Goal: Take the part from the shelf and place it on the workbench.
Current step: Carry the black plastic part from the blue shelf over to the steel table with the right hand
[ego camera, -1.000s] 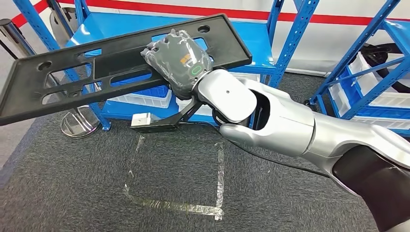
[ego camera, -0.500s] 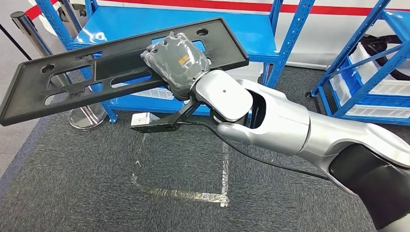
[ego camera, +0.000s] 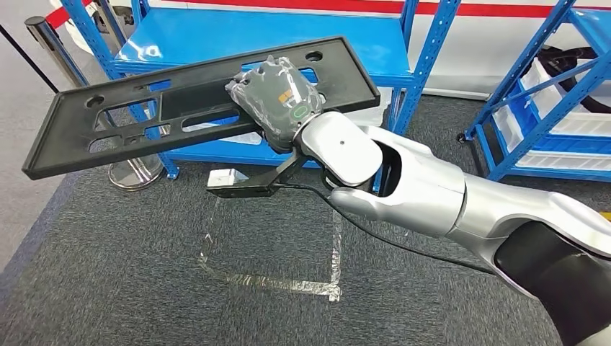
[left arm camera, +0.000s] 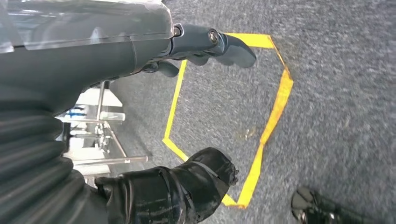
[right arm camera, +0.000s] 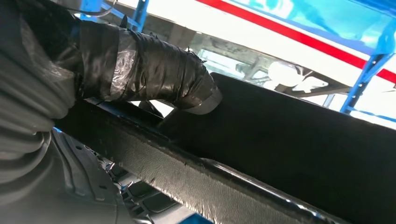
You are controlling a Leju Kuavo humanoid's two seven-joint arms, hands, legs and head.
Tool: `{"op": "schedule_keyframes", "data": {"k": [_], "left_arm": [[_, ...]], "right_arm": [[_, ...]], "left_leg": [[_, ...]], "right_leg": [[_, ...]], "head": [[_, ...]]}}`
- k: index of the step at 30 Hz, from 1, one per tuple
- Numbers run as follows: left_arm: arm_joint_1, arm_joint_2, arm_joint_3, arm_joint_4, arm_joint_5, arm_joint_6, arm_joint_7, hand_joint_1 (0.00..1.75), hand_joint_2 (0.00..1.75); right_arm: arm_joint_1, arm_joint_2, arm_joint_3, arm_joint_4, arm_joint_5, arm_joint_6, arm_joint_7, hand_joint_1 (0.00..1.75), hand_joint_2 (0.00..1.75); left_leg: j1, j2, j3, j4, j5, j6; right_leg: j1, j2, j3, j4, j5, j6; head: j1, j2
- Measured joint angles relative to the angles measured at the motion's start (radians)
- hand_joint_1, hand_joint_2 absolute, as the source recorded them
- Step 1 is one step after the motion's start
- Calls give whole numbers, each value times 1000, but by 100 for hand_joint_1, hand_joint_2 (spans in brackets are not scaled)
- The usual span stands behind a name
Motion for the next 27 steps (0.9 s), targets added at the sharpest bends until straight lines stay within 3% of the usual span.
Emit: {"op": "schedule_keyframes", "data": {"k": [2, 4, 6, 7, 8, 10, 12, 14, 16, 18, 20, 21, 22, 24, 25, 27], "left_arm": [[0, -1, 0, 0, 0, 0, -2, 0, 175], [1, -1, 0, 0, 1, 0, -5, 0, 175], [3, 0, 0, 0, 1, 0, -8, 0, 175], [4, 0, 0, 0, 2, 0, -9, 0, 175], [4, 0, 0, 0, 2, 0, -9, 0, 175], [3, 1, 0, 0, 2, -1, -11, 0, 175], [0, 0, 0, 0, 2, -1, -12, 0, 175], [0, 0, 0, 0, 2, -1, -13, 0, 175], [2, 0, 0, 0, 2, -1, -13, 0, 175], [1, 0, 0, 0, 2, -1, -13, 0, 175], [0, 0, -1, 0, 1, -2, -13, 0, 175], [0, 0, -2, 0, 1, -2, -13, 0, 175], [0, 0, -2, 0, 1, -3, -13, 0, 175], [0, 0, -2, 0, 0, -4, -13, 0, 175], [1, -1, -3, 0, 0, -4, -12, 0, 175], [0, -1, -3, 0, 0, -5, -12, 0, 175]], "right_arm": [[-1, 0, 0, 0, 5, 1, 0, 175, 175], [0, 0, 2, 1, 13, 2, 0, 175, 175], [2, 0, 7, 1, 19, 3, 0, 175, 175], [4, 0, 11, 2, 20, 3, 0, 175, 175], [5, 0, 13, 2, 22, 3, 0, 175, 175], [5, 0, 14, 2, 24, 3, 0, 175, 175], [5, -1, 14, 3, 25, 3, 1, 175, 175], [5, -1, 14, 4, 25, 3, 1, 175, 175], [4, -2, 15, 4, 25, 3, 1, 175, 175], [3, -3, 15, 5, 25, 3, 1, 175, 175], [4, -6, 17, 7, 25, 3, 1, 175, 175], [6, -8, 18, 7, 25, 4, 1, 175, 175], [8, -8, 20, 8, 25, 4, 1, 175, 175], [11, -9, 21, 8, 25, 4, 1, 175, 175], [11, -9, 21, 9, 25, 4, 1, 175, 175], [11, -11, 20, 10, 25, 6, 0, 175, 175]], "left_leg": [[-1, 1, -21, 45, -37, -6], [-1, 2, -69, 162, -104, -9], [-2, 2, -104, 253, -137, -11], [-3, 3, -96, 247, -126, -10], [-4, 6, -70, 207, -100, -8], [-11, 36, 2, 77, -51, 2], [-21, 57, 36, 7, -35, 15], [-23, 45, 31, 1, -30, 27], [-17, 29, 28, -8, -17, 38], [-10, 15, 25, -16, -5, 47], [-8, -2, 16, -16, 2, 50], [-6, -12, 11, -15, 4, 49], [-4, -23, 7, -13, 6, 47], [4, -45, 3, -8, 8, 39], [7, -56, 0, -6, 9, 32], [10, -76, -11, -1, 13, 14]], "right_leg": [[-6, -7, 2, -15, 12, -6], [-3, -16, -2, -17, 16, -11], [2, -25, -8, -15, 18, -14], [4, -29, -11, -12, 19, -14], [6, -35, -13, -8, 18, -14], [11, -47, -18, 3, 16, -13], [17, -60, -23, 10, 15, -8], [19, -76, -26, 11, 17, -2], [15, -62, -34, 26, 2, 10], [7, -22, -66, 100, -52, 23], [-2, -2, -116, 223, -115, 32], [-6, 0, -133, 265, -128, 35], [-11, 1, -134, 276, -123, 38], [-22, 11, -82, 187, -66, 44], [-27, 31, -47, 122, -42, 47], [-31, 65, -2, 32, -22, 48]], "head": [[-2, 0], [-4, 0], [-4, 0], [-4, 0], [-4, 0], [-4, 0], [-3, 0], [-2, 0], [-1, 0], [0, 0], [0, 0], [0, 0], [-1, 0], [0, 0], [0, 0], [-1, 0]]}}
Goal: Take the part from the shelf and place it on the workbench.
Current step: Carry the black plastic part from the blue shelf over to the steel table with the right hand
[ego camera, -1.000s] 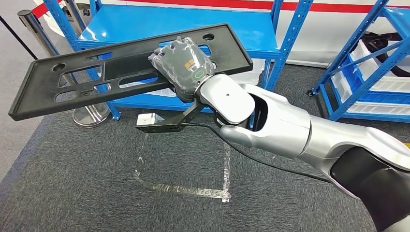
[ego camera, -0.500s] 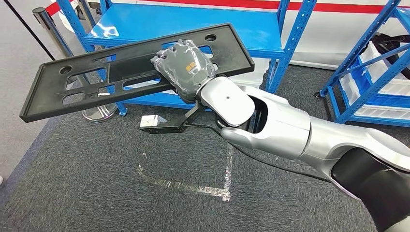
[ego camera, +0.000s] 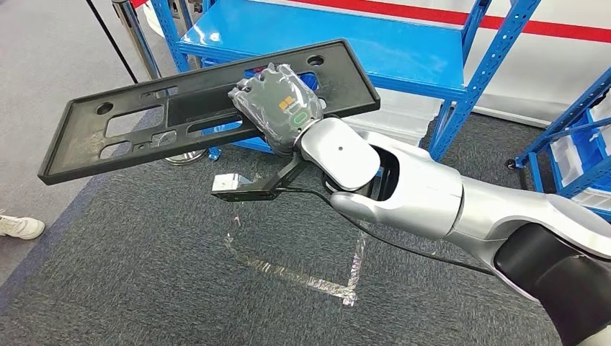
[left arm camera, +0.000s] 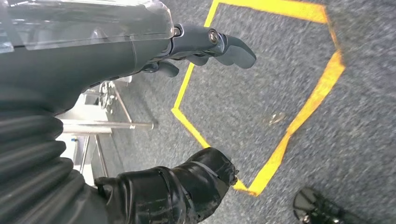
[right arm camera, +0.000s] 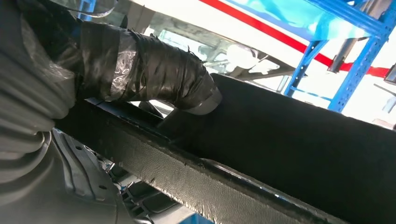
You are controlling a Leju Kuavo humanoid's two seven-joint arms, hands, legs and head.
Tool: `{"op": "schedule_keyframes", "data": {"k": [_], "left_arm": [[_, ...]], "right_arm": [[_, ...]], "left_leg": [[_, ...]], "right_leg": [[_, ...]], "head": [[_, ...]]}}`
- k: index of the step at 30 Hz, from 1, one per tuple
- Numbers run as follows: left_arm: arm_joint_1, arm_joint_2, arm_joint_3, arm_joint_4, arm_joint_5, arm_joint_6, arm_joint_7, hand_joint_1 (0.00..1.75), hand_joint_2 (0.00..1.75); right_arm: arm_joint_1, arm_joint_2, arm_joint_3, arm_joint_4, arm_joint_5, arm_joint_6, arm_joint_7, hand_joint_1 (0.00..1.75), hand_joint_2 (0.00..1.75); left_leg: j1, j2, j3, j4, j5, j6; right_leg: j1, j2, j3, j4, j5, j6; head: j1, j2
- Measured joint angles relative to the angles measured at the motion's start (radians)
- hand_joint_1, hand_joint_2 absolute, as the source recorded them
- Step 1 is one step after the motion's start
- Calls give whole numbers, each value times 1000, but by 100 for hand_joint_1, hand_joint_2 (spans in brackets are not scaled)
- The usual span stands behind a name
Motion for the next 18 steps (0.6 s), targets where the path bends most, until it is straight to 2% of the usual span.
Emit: {"op": "schedule_keyframes", "data": {"k": [1, 3, 4, 5, 7, 9, 14, 15, 16, 17, 18], "left_arm": [[0, 0, -1, 0, 0, 0, 1, 0, 175], [4, -1, -3, 0, 0, 0, 3, 0, 175], [7, -2, -4, 0, 0, 0, 5, 0, 175], [8, -2, -6, 0, 0, 0, 7, 0, 175], [8, -2, -9, 0, 0, 0, 9, 0, 175], [8, -2, -11, 0, 0, 0, 9, 0, 175], [8, -2, -11, 0, 0, 0, 9, 0, 175], [7, -2, -13, 0, 0, 0, 7, 0, 175], [8, -3, -15, 0, 0, -1, 1, 0, 175], [7, -3, -18, 0, 2, 0, -6, 0, 175], [8, -3, -21, 0, 4, 3, -13, 0, 175]], "right_arm": [[0, -1, 0, 1, 0, 2, -1, 175, 175], [1, 0, 0, 4, 0, 7, -2, 175, 175], [0, 0, 0, 7, 0, 9, -2, 175, 175], [-1, 1, 0, 9, 0, 10, -3, 175, 175], [-4, 2, -1, 14, -2, 12, -6, 175, 175], [-5, 2, -1, 17, -3, 13, -8, 175, 175], [-5, 2, -1, 17, -4, 14, -8, 175, 175], [-6, 2, -1, 20, -8, 17, -8, 175, 175], [-16, 2, -1, 30, -21, 26, -6, 175, 175], [-44, 1, -2, 47, -43, 44, -1, 175, 175], [-84, -1, -3, 75, -69, 75, 9, 175, 175]], "left_leg": [[1, -9, -6, -2, 5, -10], [5, -20, -15, -9, 14, -26], [6, -7, -21, -3, 10, -30], [4, 16, -33, 21, -6, -32], [-1, 64, -71, 112, -58, -32], [-2, 74, -96, 170, -89, -32], [-2, 74, -99, 175, -91, -32], [-3, 75, -112, 209, -102, -31], [-6, 78, -104, 208, -94, -26], [-17, 99, -74, 165, -79, -13], [-24, 108, -44, 115, -57, 5]], "right_leg": [[2, 8, 4, -10, -4, -3], [5, -10, 1, -14, 2, -16], [4, -20, 1, -17, 5, -23], [4, -31, 2, -21, 9, -32], [8, -50, 2, -24, 12, -45], [12, -59, 1, -24, 13, -49], [13, -60, 1, -24, 13, -49], [16, -68, 0, -23, 13, -50], [22, -83, 0, -23, 13, -51], [31, -105, -2, -22, 12, -52], [41, -135, -3, -22, 11, -49]], "head": [[-1, 0], [-2, 0], [-3, 0], [-6, 0], [-11, 0], [-13, 0], [-12, 0], [-12, 0], [-12, 0], [-12, 0], [-12, 0]]}}
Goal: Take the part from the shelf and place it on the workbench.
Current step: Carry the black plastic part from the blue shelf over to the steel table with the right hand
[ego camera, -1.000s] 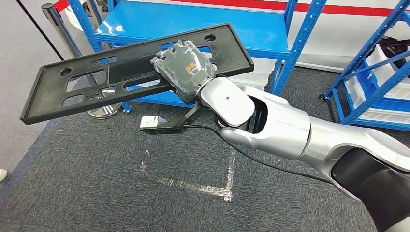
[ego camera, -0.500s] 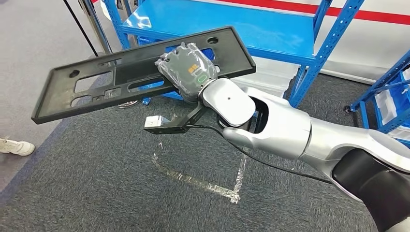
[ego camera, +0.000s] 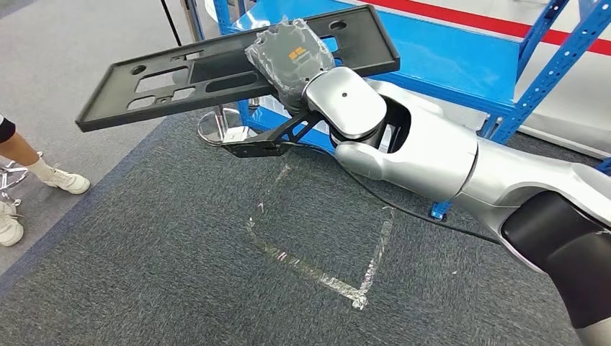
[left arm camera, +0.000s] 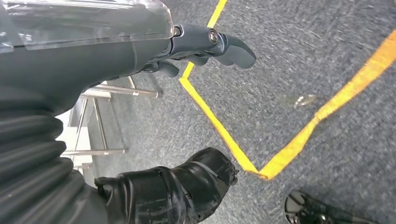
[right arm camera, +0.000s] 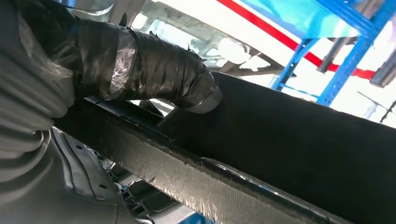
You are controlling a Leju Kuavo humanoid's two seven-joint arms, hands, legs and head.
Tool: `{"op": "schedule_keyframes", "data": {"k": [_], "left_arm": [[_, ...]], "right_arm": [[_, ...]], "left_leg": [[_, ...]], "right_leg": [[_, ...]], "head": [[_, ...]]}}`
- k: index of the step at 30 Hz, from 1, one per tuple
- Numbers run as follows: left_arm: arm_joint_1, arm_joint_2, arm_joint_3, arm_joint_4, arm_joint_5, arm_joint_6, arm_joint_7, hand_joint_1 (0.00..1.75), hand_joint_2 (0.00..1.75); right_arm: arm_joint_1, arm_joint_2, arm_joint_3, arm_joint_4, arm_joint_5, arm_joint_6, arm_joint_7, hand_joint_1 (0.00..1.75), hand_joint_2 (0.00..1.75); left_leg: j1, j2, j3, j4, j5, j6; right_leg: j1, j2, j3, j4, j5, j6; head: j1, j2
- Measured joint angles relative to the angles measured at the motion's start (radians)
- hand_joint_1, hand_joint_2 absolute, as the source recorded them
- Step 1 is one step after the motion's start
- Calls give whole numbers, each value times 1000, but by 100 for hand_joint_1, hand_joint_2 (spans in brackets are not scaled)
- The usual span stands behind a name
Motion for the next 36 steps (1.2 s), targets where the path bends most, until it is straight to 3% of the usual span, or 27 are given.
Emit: {"op": "schedule_keyframes", "data": {"k": [1, 2, 3, 5, 6, 7, 8, 10, 11, 13, 15, 16, 18, 20, 21, 22, 23, 24, 25, 27, 29, 31, 33, 35, 36], "left_arm": [[2, -1, -1, 0, 2, 4, -5, 0, 175], [3, -1, -2, 0, 5, 7, -6, 0, 175], [4, -2, -2, 0, 6, 10, -6, 0, 175], [3, -2, -2, 0, 6, 10, -6, 0, 175], [2, -2, -2, 0, 6, 10, -6, 0, 175], [1, -2, -2, 0, 6, 10, -6, 0, 175], [1, -2, -2, 0, 6, 10, -6, 0, 175], [1, -2, -3, 0, 7, 10, -6, 0, 175], [1, -3, -3, 0, 7, 10, -6, 0, 175], [0, -3, -3, 0, 8, 12, -3, 0, 175], [2, -4, -3, 0, 9, 14, 3, 0, 175], [3, -5, -3, 0, 9, 15, 6, 0, 175], [6, -8, -3, 0, 8, 17, 11, 0, 175], [6, -11, -3, 1, 8, 18, 15, 0, 175], [5, -11, -3, 1, 7, 18, 15, 0, 175], [5, -11, -3, 1, 7, 18, 15, 0, 175], [5, -10, -3, 1, 7, 18, 14, 0, 175], [5, -10, -3, 1, 6, 18, 12, 0, 175], [5, -9, -3, 1, 6, 18, 9, 0, 175], [3, -8, -3, 1, 4, 18, 5, 0, 175], [2, -9, -3, 1, 1, 18, 3, 0, 175], [3, -8, -3, 1, -1, 19, 3, 0, 175], [4, -8, -3, 1, -2, 20, 3, 0, 175], [3, -8, -4, 1, -3, 21, 5, 0, 175], [2, -8, -5, 1, -4, 22, 6, 0, 175]], "right_arm": [[-42, -3, -1, 27, -22, 28, 10, 175, 175], [-76, -6, -2, 49, -35, 51, 19, 175, 175], [-94, -11, -2, 65, -39, 65, 24, 175, 175], [-104, -17, 0, 78, -40, 65, 24, 175, 175], [-106, -19, 2, 85, -40, 65, 24, 175, 175], [-106, -20, 6, 92, -40, 65, 25, 175, 175], [-106, -21, 10, 98, -41, 66, 26, 175, 175], [-111, -24, 16, 110, -43, 66, 34, 175, 175], [-117, -25, 16, 114, -45, 65, 39, 175, 175], [-130, -30, 16, 120, -50, 63, 50, 175, 175], [-137, -37, 16, 122, -58, 62, 60, 175, 175], [-138, -40, 16, 121, -62, 62, 64, 175, 175], [-140, -47, 16, 121, -67, 62, 72, 175, 175], [-141, -53, 17, 121, -72, 63, 77, 175, 175], [-141, -55, 18, 120, -76, 63, 79, 175, 175], [-139, -57, 20, 120, -82, 62, 81, 175, 175], [-135, -58, 22, 120, -90, 61, 84, 175, 175], [-133, -59, 23, 120, -98, 60, 88, 175, 175], [-131, -61, 23, 120, -103, 57, 93, 175, 175], [-132, -69, 20, 119, -99, 45, 104, 175, 175], [-133, -80, 16, 115, -81, 28, 114, 175, 175], [-133, -88, 15, 109, -68, 19, 119, 175, 175], [-131, -97, 14, 102, -51, 6, 124, 175, 175], [-125, -112, 12, 92, -11, -29, 133, 175, 175], [-119, -122, 8, 86, 15, -50, 137, 175, 175]], "left_leg": [[-7, 7, 42, -81, 32, 17], [-11, 11, 63, -129, 47, 32], [-7, -6, 60, -135, 55, 40], [-5, -23, 55, -136, 61, 46], [-4, -34, 53, -136, 62, 46], [-4, -46, 51, -135, 62, 46], [-3, -58, 51, -132, 62, 46], [0, -82, 49, -125, 61, 42], [0, -93, 45, -122, 61, 38], [3, -111, 34, -116, 64, 25], [8, -129, 24, -121, 73, 9], [11, -129, 20, -122, 74, 3], [10, -93, 0, -87, 49, -6], [9, -47, -51, 25, -10, -13], [10, -38, -81, 89, -35, -16], [11, -34, -102, 134, -47, -19], [12, -30, -106, 142, -39, -20], [13, -25, -89, 110, -15, -22], [13, -13, -55, 47, 19, -23], [7, 22, 10, -74, 60, -19], [-1, 28, 27, -112, 61, -7], [-1, 6, 23, -114, 64, 10], [0, -11, 24, -118, 68, 25], [-1, -30, 23, -120, 70, 36], [-3, -42, 23, -120, 71, 39]], "right_leg": [[5, -9, -3, 5, -6, 6], [6, -2, -13, 23, -20, 13], [4, 17, -31, 62, -45, 20], [-4, 63, -88, 188, -105, 28], [-8, 71, -115, 245, -124, 31], [-11, 73, -128, 272, -124, 34], [-15, 73, -125, 264, -106, 36], [-22, 87, -73, 150, -36, 38], [-24, 107, -44, 88, -11, 37], [-25, 135, -10, 12, 5, 34], [-21, 128, -5, -3, 4, 26], [-21, 117, -2, -8, 8, 20], [-26, 96, 5, -23, 15, 7], [-28, 76, 9, -29, 18, 1], [-27, 65, 9, -28, 17, 0], [-27, 55, 9, -28, 17, 0], [-28, 44, 10, -28, 16, 1], [-29, 35, 10, -27, 14, 4], [-31, 25, 12, -24, 11, 8], [-27, 8, 12, -16, 3, 21], [-19, -8, 11, -12, -2, 31], [-20, -19, 14, -13, -6, 40], [-25, 9, 1, 20, -36, 47], [-25, 53, -53, 135, -97, 46], [-23, 64, -87, 205, -123, 44]], "head": [[1, 0], [2, 0], [3, 0], [5, 0], [5, 0], [5, 0], [5, 0], [5, 0], [5, 0], [3, 0], [3, 0], [4, 0], [4, 0], [2, 0], [2, 0], [1, 0], [2, 0], [1, 0], [1, 0], [0, 0], [1, 0], [3, 0], [4, 0], [5, 0], [5, 0]]}}
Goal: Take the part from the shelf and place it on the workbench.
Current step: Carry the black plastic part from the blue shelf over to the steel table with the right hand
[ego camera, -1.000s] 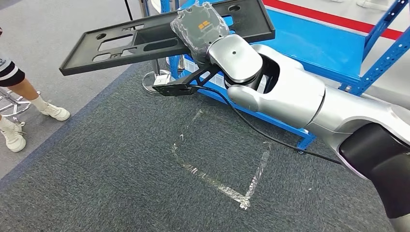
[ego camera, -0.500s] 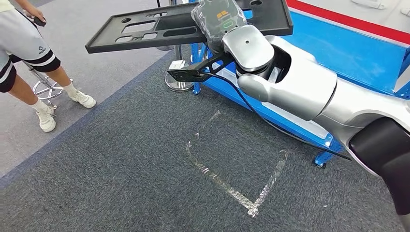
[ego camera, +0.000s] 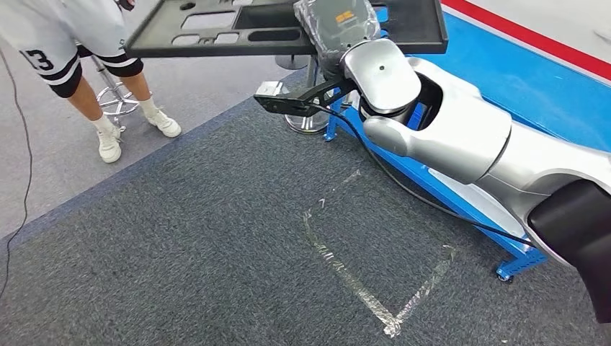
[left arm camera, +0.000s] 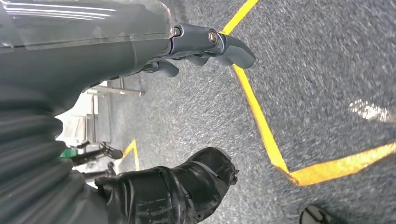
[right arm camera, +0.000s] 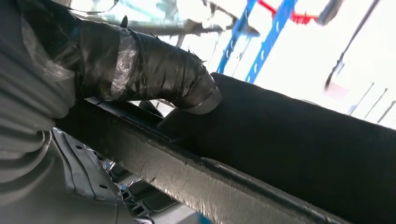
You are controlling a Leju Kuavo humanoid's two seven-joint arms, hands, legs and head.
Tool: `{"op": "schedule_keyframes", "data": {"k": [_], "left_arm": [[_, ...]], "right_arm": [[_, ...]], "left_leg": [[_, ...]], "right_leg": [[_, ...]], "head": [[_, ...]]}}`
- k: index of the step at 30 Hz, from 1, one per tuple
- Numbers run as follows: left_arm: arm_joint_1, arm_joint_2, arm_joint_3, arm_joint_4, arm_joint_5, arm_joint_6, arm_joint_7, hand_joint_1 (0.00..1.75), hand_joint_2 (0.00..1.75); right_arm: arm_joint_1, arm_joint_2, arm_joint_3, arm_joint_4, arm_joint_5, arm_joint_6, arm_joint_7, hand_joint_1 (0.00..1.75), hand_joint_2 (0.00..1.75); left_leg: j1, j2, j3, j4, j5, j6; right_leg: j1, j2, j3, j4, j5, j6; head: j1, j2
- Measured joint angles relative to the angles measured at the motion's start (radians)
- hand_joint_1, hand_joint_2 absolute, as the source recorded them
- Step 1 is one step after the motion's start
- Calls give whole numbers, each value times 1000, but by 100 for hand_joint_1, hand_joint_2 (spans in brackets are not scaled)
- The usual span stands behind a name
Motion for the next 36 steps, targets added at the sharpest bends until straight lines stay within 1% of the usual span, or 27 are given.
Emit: {"op": "schedule_keyframes", "data": {"k": [1, 2, 3, 4, 6, 8, 10, 11, 12, 14, 16, 17, 18, 19, 20, 22, 23, 25, 26, 28, 30, 31, 32, 33, 34, 35, 36], "left_arm": [[0, 0, -2, 0, 0, 1, 1, 0, 175], [0, 0, -4, 0, 0, 2, 1, 0, 175], [1, 0, -5, 0, 0, 2, 2, 0, 175], [1, 0, -7, 0, 0, 3, 2, 0, 175], [2, -3, -13, 0, -1, 4, 5, 0, 175], [2, -6, -18, 1, -1, 5, 8, 0, 175], [3, -6, -20, 1, -1, 6, 9, 0, 175], [4, -6, -21, 1, -1, 6, 9, 0, 175], [5, -6, -21, 1, -1, 6, 9, 0, 175], [5, -8, -21, 1, -1, 6, 9, 0, 175], [5, -8, -21, 1, -1, 6, 10, 0, 175], [5, -8, -21, 1, -1, 6, 10, 0, 175], [5, -7, -21, 1, -1, 6, 10, 0, 175], [5, -7, -21, 1, -1, 6, 10, 0, 175], [5, -6, -21, 1, -1, 6, 10, 0, 175], [3, -6, -21, 1, -1, 6, 11, 0, 175], [2, -6, -22, 1, -1, 6, 11, 0, 175], [2, -6, -22, 1, -1, 6, 11, 0, 175], [2, -6, -22, 1, -1, 6, 11, 0, 175], [2, -6, -23, 1, -1, 7, 14, 0, 175], [2, -6, -24, 1, -1, 11, 21, 0, 175], [1, -6, -24, 1, -1, 13, 25, 0, 175], [2, -5, -24, 1, 0, 16, 30, 0, 175], [2, -5, -25, 1, 1, 18, 34, 0, 175], [2, -5, -25, 1, 1, 19, 39, 0, 175], [2, -5, -25, 1, 2, 21, 43, 0, 175], [2, -5, -25, 1, 2, 23, 47, 0, 175]], "right_arm": [[8, -10, -4, -6, 25, -18, 3, 175, 175], [16, -18, -7, -13, 42, -28, 4, 175, 175], [23, -26, -9, -19, 54, -33, 5, 175, 175], [27, -33, -11, -26, 61, -33, 5, 175, 175], [30, -44, -16, -40, 73, -33, 4, 175, 175], [33, -52, -24, -54, 84, -32, 4, 175, 175], [37, -59, -28, -67, 90, -32, 3, 175, 175], [40, -62, -29, -73, 91, -32, 4, 175, 175], [43, -64, -30, -78, 92, -32, 4, 175, 175], [47, -71, -35, -88, 94, -33, 4, 175, 175], [54, -78, -38, -95, 97, -34, 5, 175, 175], [60, -80, -38, -98, 99, -33, 5, 175, 175], [66, -82, -38, -101, 101, -33, 5, 175, 175], [70, -83, -38, -105, 103, -32, 4, 175, 175], [72, -85, -39, -108, 104, -32, 4, 175, 175], [73, -89, -44, -113, 106, -32, 4, 175, 175], [73, -91, -46, -116, 106, -31, 4, 175, 175], [73, -95, -49, -121, 106, -31, 3, 175, 175], [74, -96, -49, -123, 107, -31, 2, 175, 175], [76, -97, -53, -127, 107, -30, 1, 175, 175], [80, -101, -56, -128, 107, -26, 0, 175, 175], [84, -102, -57, -128, 107, -23, 0, 175, 175], [89, -103, -57, -128, 107, -19, 0, 175, 175], [94, -104, -57, -128, 107, -17, 0, 175, 175], [97, -104, -57, -128, 107, -15, 0, 175, 175], [98, -104, -57, -128, 107, -14, 0, 175, 175], [97, -104, -58, -128, 107, -13, 0, 175, 175]], "left_leg": [[-2, -13, 0, 0, 0, 2], [-5, -27, 0, 0, 0, 3], [-7, -41, 1, 1, 1, 4], [-9, -54, 1, 1, 1, 4], [-11, -75, -2, 3, 2, 3], [-5, -94, -9, 2, 6, -4], [-2, -112, -13, -2, 12, -15], [-4, -100, -16, 1, 9, -20], [-7, -76, -23, 18, -3, -25], [-7, -14, -65, 111, -56, -36], [0, 8, -119, 231, -105, -46], [4, 11, -131, 257, -108, -49], [6, 14, -123, 245, -93, -52], [7, 21, -94, 193, -64, -54], [6, 39, -57, 124, -40, -55], [-2, 68, -2, 21, -11, -45], [-6, 74, 5, 3, -11, -39], [-9, 52, 4, 0, -8, -23], [-8, 42, 4, -5, -4, -17], [-5, 24, 8, -15, 3, -4], [-4, 4, 8, -18, 7, 3], [-4, -8, 7, -18, 7, 4], [-4, -20, 7, -17, 8, 5], [-4, -33, 7, -16, 8, 5], [-4, -45, 7, -14, 8, 5], [-3, -58, 7, -11, 7, 4], [-4, -70, 4, -7, 6, 1]], "right_leg": [[3, 6, -29, 54, -14, -3], [5, 9, -43, 72, -7, -7], [8, 13, -39, 50, 18, -13], [11, 22, -17, -7, 56, -21], [14, 68, 39, -143, 119, -39], [17, 94, 68, -206, 138, -46], [18, 72, 75, -218, 141, -45], [16, 60, 81, -226, 144, -46], [13, 47, 87, -234, 147, -47], [11, 21, 96, -243, 149, -51], [11, -5, 97, -240, 146, -53], [10, -17, 97, -238, 144, -53], [9, -28, 97, -235, 142, -51], [8, -39, 97, -232, 139, -48], [7, -49, 98, -228, 135, -43], [11, -67, 96, -220, 127, -33], [13, -75, 96, -219, 125, -29], [16, -92, 98, -221, 124, -20], [13, -90, 98, -218, 119, -15], [8, -54, 77, -168, 81, -7], [5, -7, 18, -41, 16, -5], [5, 4, -13, 24, -7, -5], [5, 8, -33, 61, -12, -4], [4, 10, -36, 61, 1, -5], [3, 13, -18, 20, 32, -6], [0, 23, 12, -46, 70, -8], [-3, 46, 43, -113, 97, -9]], "head": [[0, 0], [0, 0], [0, 0], [1, 0], [-1, 0], [-2, 0], [-1, 0], [-1, 0], [-2, 0], [-4, 0], [-5, 0], [-5, 0], [-5, 0], [-5, 0], [-5, 0], [-4, 0], [-2, 0], [0, 0], [1, 0], [2, 0], [4, 0], [6, 0], [6, 0], [6, 0], [6, 0], [7, 0], [6, 0]]}}
